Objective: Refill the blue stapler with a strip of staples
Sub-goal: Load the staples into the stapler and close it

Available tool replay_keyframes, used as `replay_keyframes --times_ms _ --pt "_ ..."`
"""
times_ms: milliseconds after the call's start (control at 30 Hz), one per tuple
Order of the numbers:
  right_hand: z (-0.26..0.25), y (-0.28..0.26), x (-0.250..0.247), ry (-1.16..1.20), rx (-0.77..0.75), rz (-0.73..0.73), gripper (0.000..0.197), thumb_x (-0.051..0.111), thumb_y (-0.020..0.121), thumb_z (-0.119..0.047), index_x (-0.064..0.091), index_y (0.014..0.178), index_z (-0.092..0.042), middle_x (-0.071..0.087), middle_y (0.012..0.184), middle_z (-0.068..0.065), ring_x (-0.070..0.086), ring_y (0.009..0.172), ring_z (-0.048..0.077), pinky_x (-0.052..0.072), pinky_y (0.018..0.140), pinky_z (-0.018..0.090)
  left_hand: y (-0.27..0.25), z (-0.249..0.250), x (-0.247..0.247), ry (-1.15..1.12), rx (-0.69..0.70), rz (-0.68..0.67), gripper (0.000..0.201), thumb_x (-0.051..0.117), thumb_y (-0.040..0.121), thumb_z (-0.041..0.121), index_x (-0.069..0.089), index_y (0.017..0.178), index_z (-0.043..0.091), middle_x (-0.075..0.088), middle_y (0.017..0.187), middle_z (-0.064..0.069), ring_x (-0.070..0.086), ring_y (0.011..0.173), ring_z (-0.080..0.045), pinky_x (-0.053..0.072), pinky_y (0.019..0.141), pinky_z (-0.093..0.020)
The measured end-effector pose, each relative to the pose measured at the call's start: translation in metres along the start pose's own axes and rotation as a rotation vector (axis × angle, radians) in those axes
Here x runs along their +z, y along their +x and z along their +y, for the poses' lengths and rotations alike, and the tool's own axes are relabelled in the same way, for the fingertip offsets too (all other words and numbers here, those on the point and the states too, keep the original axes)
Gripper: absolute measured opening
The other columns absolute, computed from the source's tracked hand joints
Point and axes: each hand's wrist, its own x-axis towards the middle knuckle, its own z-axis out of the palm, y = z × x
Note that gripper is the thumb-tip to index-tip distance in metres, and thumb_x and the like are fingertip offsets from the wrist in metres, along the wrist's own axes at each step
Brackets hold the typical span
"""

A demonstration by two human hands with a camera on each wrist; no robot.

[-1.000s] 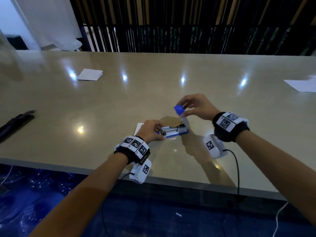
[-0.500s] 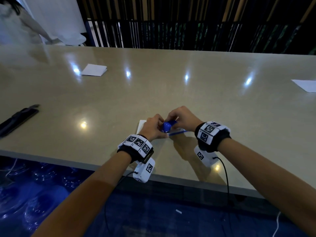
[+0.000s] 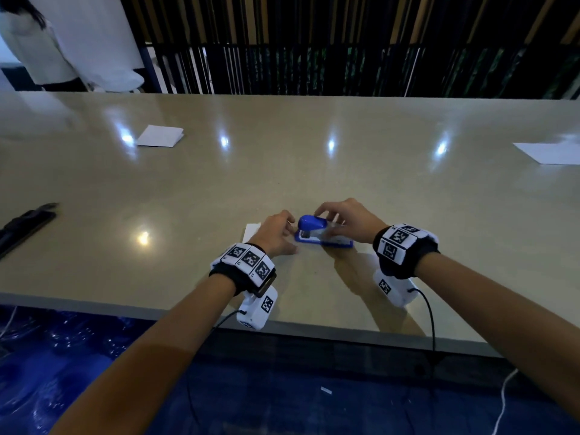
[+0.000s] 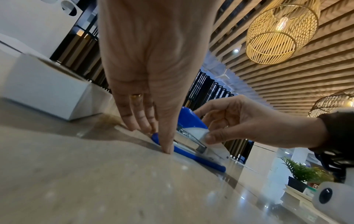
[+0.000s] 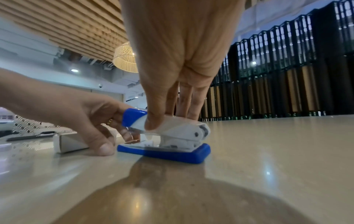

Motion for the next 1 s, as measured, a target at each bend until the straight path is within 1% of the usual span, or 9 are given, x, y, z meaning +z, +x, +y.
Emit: replay_keyframes --times_ms 133,267,433,533,600,700,767,867,1000 --pt "0.02 -0.006 -0.011 -0.099 0.146 0.115 0.031 0.064 0.079 -0.014 0.054 0.109 -0.018 0.066 0.086 0.017 0.06 0.077 0.034 0.052 0.071 0.042 0.011 0.0 -0.002 0.132 -0.001 -0.073 0.058 0.084 0.068 0.012 0.055 0.117 0.002 0.05 0.102 -0.004 0.049 0.091 -0.017 0.048 0.087 -0.032" --pt "0.053 -0.011 -0.028 -0.12 0.381 0.242 0.03 0.062 0.078 -0.014 0.053 0.106 -0.014 0.049 0.078 0.012 0.052 0.074 0.031 0.042 0.063 0.035 0.021 -0.004 -0.001 0.17 -0.008 -0.149 0.047 0.081 0.074 0.011 0.058 0.113 0.0 0.052 0.099 -0.005 0.048 0.088 -0.017 0.045 0.081 -0.028" --pt "0.092 -0.02 -0.05 -0.189 0.535 0.307 0.029 0.061 0.081 -0.007 0.051 0.108 -0.005 0.047 0.083 0.013 0.047 0.072 0.028 0.037 0.06 0.033 0.033 -0.009 -0.001 0.2 0.003 -0.197 0.036 0.081 0.073 0.01 0.057 0.1 0.007 0.053 0.093 -0.005 0.049 0.085 -0.019 0.043 0.078 -0.028" --pt "0.102 -0.021 -0.057 -0.193 0.611 0.319 0.024 0.062 0.081 -0.006 0.052 0.102 -0.003 0.051 0.086 0.016 0.048 0.074 0.03 0.038 0.061 0.033 0.036 -0.012 0.0 0.202 0.019 -0.203 0.037 0.082 0.071 0.007 0.053 0.095 0.011 0.051 0.088 -0.004 0.047 0.083 -0.02 0.042 0.076 -0.028" --pt "0.105 -0.021 -0.059 -0.184 0.64 0.316 0.017 0.063 0.081 -0.006 0.052 0.093 -0.006 0.057 0.093 0.019 0.055 0.079 0.034 0.04 0.063 0.034 0.037 -0.014 0.0 0.19 0.024 -0.203 0.037 0.082 0.071 0.005 0.053 0.095 0.01 0.051 0.087 -0.005 0.046 0.081 -0.02 0.041 0.075 -0.028" --pt "0.104 -0.019 -0.058 -0.185 0.658 0.311 0.012 0.063 0.083 -0.01 0.056 0.091 -0.006 0.063 0.105 0.023 0.061 0.092 0.037 0.048 0.072 0.038 0.037 -0.017 0.0 0.179 0.017 -0.202 0.038 0.082 0.07 0.004 0.054 0.094 0.009 0.05 0.083 -0.003 0.046 0.081 -0.021 0.042 0.076 -0.029" --pt "0.103 -0.019 -0.056 -0.191 0.67 0.309 0.011 0.062 0.084 -0.012 0.057 0.091 -0.006 0.064 0.105 0.023 0.062 0.095 0.037 0.048 0.074 0.037 0.038 -0.018 0.0 0.158 0.012 -0.2 0.038 0.082 0.069 0.002 0.054 0.094 0.009 0.048 0.078 0.0 0.045 0.08 -0.021 0.042 0.076 -0.031" --pt "0.103 -0.018 -0.055 -0.197 0.695 0.297 0.019 0.061 0.085 -0.011 0.061 0.101 0.0 0.065 0.103 0.022 0.06 0.085 0.035 0.045 0.069 0.035 0.037 -0.018 0.001 0.149 0.015 -0.197 0.037 0.081 0.069 0.0 0.054 0.093 0.008 0.046 0.074 0.002 0.043 0.078 -0.021 0.041 0.074 -0.03" --pt "0.1 -0.021 -0.054 -0.201 0.692 0.302 0.017 0.054 0.09 -0.014 0.06 0.097 0.0 0.063 0.096 0.022 0.047 0.073 0.029 0.04 0.064 0.032 0.036 -0.018 0.001 0.138 0.016 -0.193 0.036 0.081 0.07 -0.002 0.054 0.092 0.007 0.046 0.075 0.001 0.042 0.078 -0.02 0.04 0.073 -0.029"
